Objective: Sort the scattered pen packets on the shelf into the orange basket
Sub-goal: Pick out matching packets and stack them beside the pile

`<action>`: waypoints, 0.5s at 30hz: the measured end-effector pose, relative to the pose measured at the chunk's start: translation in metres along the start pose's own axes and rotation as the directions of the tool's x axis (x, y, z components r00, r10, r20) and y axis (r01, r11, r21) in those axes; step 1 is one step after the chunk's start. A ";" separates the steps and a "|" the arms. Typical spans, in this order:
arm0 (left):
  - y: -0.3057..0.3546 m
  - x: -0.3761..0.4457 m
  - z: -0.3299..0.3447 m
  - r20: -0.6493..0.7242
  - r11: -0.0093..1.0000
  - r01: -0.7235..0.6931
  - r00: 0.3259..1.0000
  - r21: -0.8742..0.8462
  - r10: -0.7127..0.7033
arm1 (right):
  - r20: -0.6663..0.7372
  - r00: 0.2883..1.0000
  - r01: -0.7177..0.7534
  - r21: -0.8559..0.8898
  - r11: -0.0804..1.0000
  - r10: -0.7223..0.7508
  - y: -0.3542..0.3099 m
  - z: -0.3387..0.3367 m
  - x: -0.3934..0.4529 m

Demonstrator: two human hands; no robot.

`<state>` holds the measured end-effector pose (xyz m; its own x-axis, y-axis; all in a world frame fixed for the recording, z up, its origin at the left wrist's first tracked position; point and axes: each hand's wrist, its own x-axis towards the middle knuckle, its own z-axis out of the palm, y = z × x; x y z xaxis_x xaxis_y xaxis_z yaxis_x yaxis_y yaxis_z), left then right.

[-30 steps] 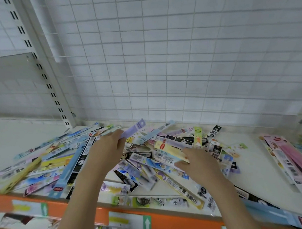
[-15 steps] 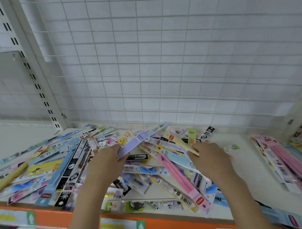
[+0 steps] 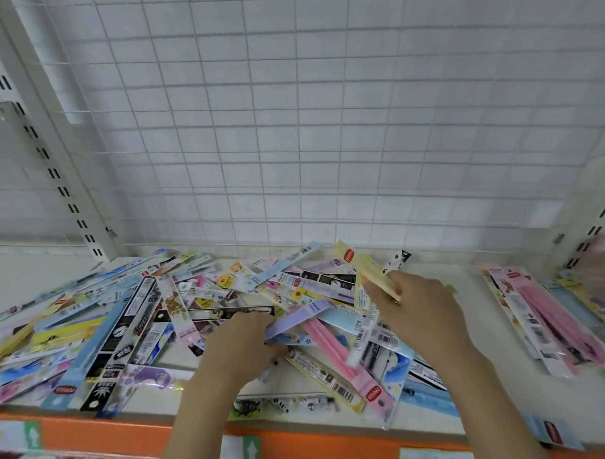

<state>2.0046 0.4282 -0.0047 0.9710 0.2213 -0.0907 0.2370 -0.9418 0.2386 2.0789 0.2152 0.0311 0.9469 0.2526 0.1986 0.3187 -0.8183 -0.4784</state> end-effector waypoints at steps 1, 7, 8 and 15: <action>0.002 -0.001 -0.002 -0.021 1.000 0.017 1.000 0.002 -0.016 | 0.013 1.000 -0.001 -0.012 1.000 0.002 0.001 0.001 0.000; -0.010 -0.007 -0.018 -0.179 0.994 0.107 0.977 -0.037 -0.112 | 0.041 0.999 0.027 0.058 0.998 -0.030 0.003 0.011 -0.001; -0.013 -0.008 -0.021 -0.199 0.991 0.120 0.972 -0.050 -0.128 | 0.039 0.999 0.028 0.081 0.996 -0.032 0.002 0.012 -0.002; -0.022 -0.026 -0.035 -0.367 0.932 0.068 0.907 -0.356 -0.206 | 0.064 0.996 0.057 0.012 0.998 -0.057 -0.007 0.020 0.002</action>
<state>1.9752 0.4524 0.0261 0.8439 0.4876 0.2237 0.2982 -0.7730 0.5600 2.0796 0.2320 0.0178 0.9278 0.3317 0.1707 0.3724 -0.7965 -0.4764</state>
